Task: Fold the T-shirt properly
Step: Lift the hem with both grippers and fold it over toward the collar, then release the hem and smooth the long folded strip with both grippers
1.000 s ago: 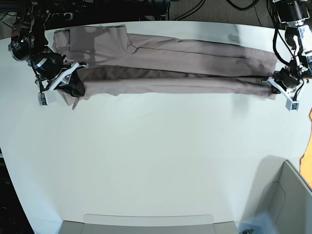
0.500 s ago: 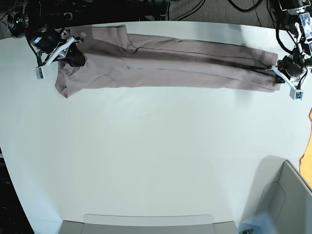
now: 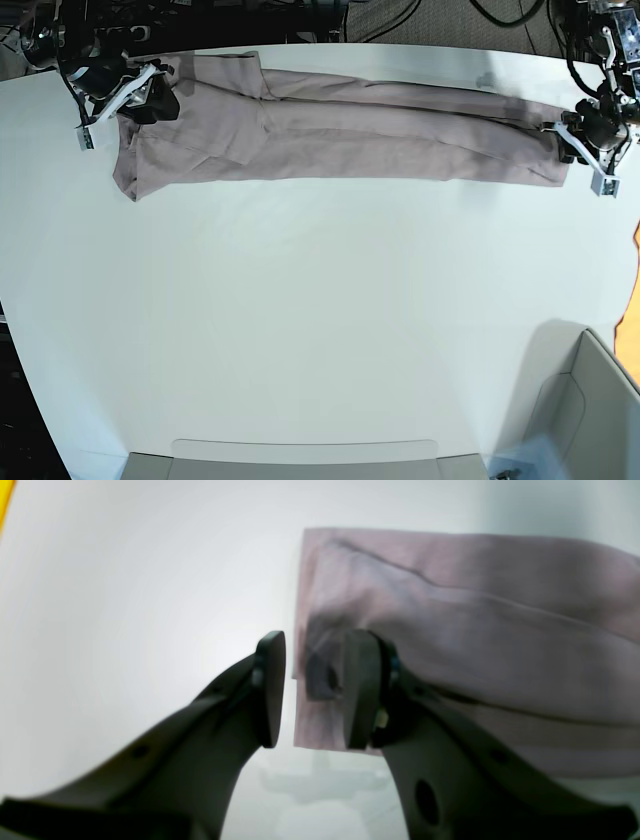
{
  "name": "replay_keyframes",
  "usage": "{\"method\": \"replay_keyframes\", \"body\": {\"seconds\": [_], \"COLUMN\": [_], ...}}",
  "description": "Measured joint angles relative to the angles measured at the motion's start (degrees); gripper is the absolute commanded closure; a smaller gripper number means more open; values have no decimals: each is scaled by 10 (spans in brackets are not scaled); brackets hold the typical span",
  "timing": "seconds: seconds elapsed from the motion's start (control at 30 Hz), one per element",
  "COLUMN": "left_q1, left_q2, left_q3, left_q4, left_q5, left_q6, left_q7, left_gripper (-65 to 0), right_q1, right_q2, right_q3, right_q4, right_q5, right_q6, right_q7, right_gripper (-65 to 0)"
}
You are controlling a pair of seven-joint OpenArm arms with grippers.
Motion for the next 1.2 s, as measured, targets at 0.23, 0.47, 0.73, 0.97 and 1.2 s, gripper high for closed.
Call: {"method": "replay_keyframes", "body": {"seconds": [0.23,0.47,0.73,0.97,1.2], "left_q1": [-8,-40,-70,-81,-120], "left_q2": [-3,-6,-13,-35,-41], "left_q3": [0,16,94,168,219], "left_q4": [-35,-85,-174,-243,-303], "left_q5": [2,0,-15,-53,-70], "left_q6": [0,37,34,32,16], "left_q7": [0,-4,-43,-80,-130], "left_gripper": [-200,-201,-201,-201,-144], "right_q1": [14,24,28,32,42], "right_q2": [0,2,21,30,30], "right_q3": [-2,-2,-2,-3,-3], "right_q4": [-3,-10,-20,-20,-21], "right_q5": [0,-1,-1,-1,-4], "right_q6": [0,0,0,0,0], "right_q7": [1,-3,-3,-3,-5], "right_gripper": [-261,-261,-261,-261,-261]}}
